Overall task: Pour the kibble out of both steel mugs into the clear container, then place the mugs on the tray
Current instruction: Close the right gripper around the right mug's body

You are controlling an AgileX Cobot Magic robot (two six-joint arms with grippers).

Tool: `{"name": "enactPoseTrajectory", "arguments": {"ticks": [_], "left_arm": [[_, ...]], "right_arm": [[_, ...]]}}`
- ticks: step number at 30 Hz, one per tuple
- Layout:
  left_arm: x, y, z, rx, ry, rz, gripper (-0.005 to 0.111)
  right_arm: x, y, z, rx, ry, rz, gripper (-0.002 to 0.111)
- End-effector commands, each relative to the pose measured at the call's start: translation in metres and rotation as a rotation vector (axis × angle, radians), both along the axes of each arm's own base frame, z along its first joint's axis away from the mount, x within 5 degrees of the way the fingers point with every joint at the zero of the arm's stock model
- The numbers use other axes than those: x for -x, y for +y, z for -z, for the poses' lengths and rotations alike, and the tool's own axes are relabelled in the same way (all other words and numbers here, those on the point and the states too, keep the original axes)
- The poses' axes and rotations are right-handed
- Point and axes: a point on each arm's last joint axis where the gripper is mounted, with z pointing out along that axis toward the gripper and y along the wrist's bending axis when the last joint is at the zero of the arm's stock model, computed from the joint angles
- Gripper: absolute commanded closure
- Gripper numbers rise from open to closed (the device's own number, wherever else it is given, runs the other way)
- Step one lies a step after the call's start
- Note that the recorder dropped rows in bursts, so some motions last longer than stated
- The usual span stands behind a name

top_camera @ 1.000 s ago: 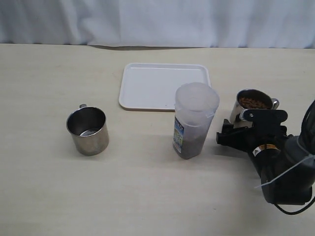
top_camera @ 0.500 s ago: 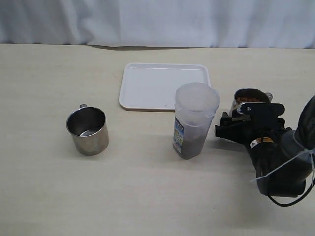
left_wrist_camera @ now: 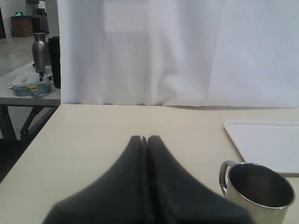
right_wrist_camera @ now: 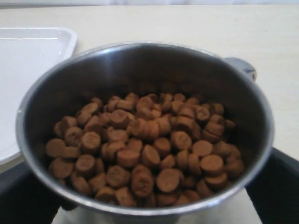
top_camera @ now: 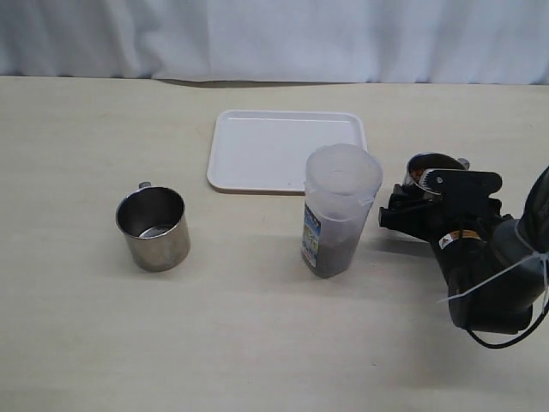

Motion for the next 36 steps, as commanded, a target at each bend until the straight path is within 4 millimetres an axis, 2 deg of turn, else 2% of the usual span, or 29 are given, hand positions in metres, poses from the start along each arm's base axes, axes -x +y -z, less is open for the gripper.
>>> {"name": "enactPoseTrajectory", "arguments": {"ticks": [1, 9, 13, 23, 32, 36], "left_arm": [[0.0, 0.0, -0.001, 0.006, -0.013, 0.007, 0.107], [0.0, 0.0, -0.001, 0.006, -0.013, 0.007, 0.107], [0.0, 0.0, -0.001, 0.006, -0.013, 0.007, 0.107], [0.0, 0.0, -0.001, 0.006, -0.013, 0.007, 0.107], [0.0, 0.0, -0.001, 0.006, -0.013, 0.007, 0.107], [0.0, 0.0, -0.001, 0.006, -0.013, 0.007, 0.107]], "right_arm": [[-0.001, -0.001, -0.002, -0.001, -0.011, 0.0, 0.03], [-0.001, 0.001, -0.002, -0.006, -0.011, -0.013, 0.03], [-0.003, 0.011, -0.005, 0.001, -0.027, -0.119, 0.03], [-0.008, 0.008, -0.006, -0.009, -0.04, -0.061, 0.03], [-0.019, 0.016, -0.011, -0.028, -0.077, -0.09, 0.03], [-0.025, 0.02, -0.007, 0.006, -0.015, -0.105, 0.03]]}}
